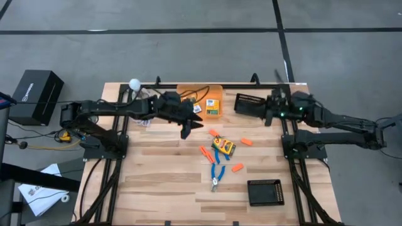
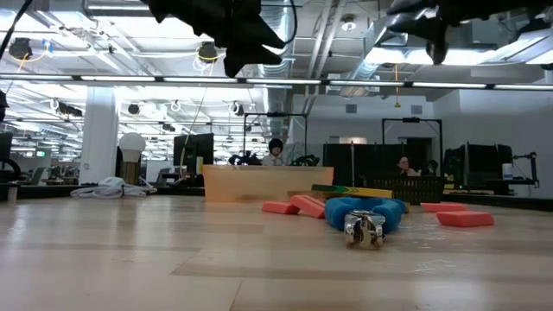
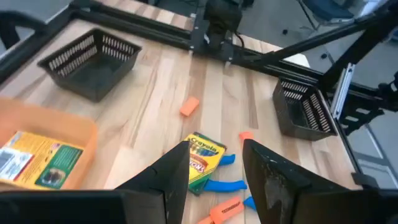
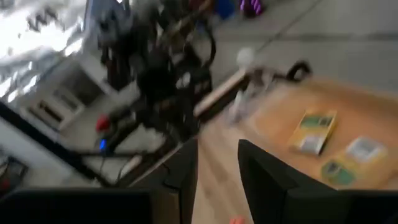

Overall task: Pick & Place School Supplies
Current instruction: Put the yellow crayon box into the orange bin

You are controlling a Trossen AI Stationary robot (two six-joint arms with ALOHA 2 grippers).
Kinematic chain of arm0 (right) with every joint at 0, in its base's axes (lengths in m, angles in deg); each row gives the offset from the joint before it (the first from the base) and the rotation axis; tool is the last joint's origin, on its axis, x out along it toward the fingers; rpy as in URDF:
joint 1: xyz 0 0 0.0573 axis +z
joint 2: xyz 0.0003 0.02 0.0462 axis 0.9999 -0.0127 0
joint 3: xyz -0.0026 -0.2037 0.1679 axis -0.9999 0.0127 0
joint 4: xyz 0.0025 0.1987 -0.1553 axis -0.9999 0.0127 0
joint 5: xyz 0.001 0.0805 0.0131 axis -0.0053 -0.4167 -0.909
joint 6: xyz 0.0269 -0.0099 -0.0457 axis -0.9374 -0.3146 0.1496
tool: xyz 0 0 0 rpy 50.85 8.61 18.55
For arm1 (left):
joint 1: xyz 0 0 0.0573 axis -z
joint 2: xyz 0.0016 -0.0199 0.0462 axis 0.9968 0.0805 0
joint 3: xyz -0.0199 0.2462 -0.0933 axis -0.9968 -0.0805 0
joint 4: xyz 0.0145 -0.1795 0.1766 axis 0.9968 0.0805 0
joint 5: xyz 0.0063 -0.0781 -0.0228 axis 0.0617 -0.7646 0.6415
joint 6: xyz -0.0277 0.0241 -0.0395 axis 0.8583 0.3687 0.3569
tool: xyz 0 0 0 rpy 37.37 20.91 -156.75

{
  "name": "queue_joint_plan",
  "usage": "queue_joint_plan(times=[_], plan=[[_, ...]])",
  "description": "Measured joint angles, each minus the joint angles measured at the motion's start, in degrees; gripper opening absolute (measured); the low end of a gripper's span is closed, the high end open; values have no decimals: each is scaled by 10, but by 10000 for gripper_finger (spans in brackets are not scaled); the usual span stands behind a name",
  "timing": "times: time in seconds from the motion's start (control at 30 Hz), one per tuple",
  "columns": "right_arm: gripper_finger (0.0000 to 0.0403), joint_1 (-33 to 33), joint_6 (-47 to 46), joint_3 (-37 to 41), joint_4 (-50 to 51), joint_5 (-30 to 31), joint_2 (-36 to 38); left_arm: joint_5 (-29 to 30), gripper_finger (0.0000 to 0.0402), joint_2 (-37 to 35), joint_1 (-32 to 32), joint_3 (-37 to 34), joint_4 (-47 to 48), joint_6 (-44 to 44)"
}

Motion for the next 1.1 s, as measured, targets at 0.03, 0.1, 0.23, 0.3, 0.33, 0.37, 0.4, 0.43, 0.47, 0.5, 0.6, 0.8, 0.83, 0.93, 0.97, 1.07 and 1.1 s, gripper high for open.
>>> queue_joint_plan(times=[0.03, 0.1, 0.23, 0.3, 0.33, 0.37, 0.4, 0.43, 0.47, 0.5, 0.6, 0.8, 0.83, 0.93, 0.97, 1.07, 1.1], plan=[[107, 12, -4, -3, 13, 0, -13, 7, 145, 4, 6, 1, 1, -1], [107, 31, -6, 0, 42, 0, -36, 14, 145, 11, 14, -1, 28, -4], [107, 47, -6, -1, 33, 0, -70, 55, 145, 46, 33, 0, 42, -49], [107, 52, -8, -1, 33, 0, -86, 85, 146, 70, 46, 1, 38, -89], [107, 51, -11, 0, 29, 0, -93, 96, 147, 83, 53, 1, 43, -111], [107, 51, -13, 0, 23, 0, -98, 108, 149, 96, 62, 1, 43, -141], [107, 51, -17, 0, 14, -2, -100, 118, 151, 107, 71, 1, 44, -172], [107, 50, -21, 0, 13, -2, -99, 128, 154, 118, 82, 1, 39, -203], [107, 50, -23, 0, 10, -2, -98, 142, 156, 127, 93, 2, 40, -234], [107, 50, -24, 0, 8, -2, -99, 156, 159, 137, 104, 5, 41, -263], [107, 50, -35, 0, 8, -2, -93, 209, 166, 162, 136, 11, 32, -333], [107, 50, -42, -1, 3, -2, -84, 256, 178, 197, 164, 19, -17, -379], [107, 50, -42, -1, -1, -2, -84, 263, 180, 203, 166, 19, -24, -382], [107, 50, -42, -1, -14, -2, -85, 275, 185, 220, 167, 19, -42, -387], [107, 50, -42, -1, -16, -2, -86, 276, 185, 227, 167, 19, -44, -387], [107, 50, -42, -1, -18, -2, -87, 277, 186, 246, 167, 19, -43, -397], [107, 50, -42, -1, -18, -2, -87, 277, 186, 252, 167, 19, -45, -408]])
